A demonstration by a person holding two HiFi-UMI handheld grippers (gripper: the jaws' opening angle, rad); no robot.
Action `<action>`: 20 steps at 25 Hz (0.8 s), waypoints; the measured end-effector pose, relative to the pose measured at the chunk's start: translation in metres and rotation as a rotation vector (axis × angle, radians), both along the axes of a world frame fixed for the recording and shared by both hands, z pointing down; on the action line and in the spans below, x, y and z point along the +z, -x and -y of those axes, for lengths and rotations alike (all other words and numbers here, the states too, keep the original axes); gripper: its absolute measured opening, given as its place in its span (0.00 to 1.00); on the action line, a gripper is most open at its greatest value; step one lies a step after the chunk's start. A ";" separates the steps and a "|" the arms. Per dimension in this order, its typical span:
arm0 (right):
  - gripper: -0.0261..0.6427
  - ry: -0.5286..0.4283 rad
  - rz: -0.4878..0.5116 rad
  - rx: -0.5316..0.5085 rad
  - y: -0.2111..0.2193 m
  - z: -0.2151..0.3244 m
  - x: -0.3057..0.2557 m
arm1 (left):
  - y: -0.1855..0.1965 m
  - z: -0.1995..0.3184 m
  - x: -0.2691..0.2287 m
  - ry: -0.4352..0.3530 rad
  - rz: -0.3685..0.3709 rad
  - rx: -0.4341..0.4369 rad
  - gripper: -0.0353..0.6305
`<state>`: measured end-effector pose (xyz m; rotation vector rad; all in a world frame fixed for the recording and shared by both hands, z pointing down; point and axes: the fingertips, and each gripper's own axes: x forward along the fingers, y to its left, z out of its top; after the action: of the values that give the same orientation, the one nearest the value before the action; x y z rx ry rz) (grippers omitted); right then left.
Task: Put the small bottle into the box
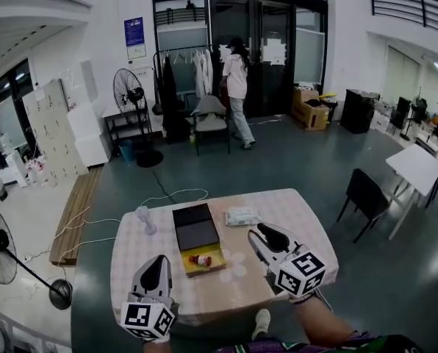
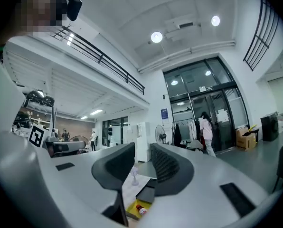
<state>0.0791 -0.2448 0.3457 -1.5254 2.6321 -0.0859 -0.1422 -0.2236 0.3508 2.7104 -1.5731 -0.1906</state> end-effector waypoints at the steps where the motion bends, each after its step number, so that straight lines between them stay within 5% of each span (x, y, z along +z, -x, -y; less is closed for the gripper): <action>1: 0.21 -0.016 0.003 0.011 0.000 -0.002 -0.004 | 0.002 -0.002 -0.004 -0.009 -0.001 -0.005 0.09; 11: 0.05 -0.081 0.016 0.028 -0.001 -0.016 -0.022 | 0.000 -0.021 -0.029 -0.087 0.022 -0.029 0.09; 20: 0.05 -0.051 -0.010 0.055 0.002 -0.022 -0.010 | -0.008 -0.019 -0.012 -0.068 0.018 -0.001 0.09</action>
<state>0.0770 -0.2233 0.3357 -1.5841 2.5766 -0.0066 -0.1344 -0.2044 0.3390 2.7698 -1.6018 -0.2237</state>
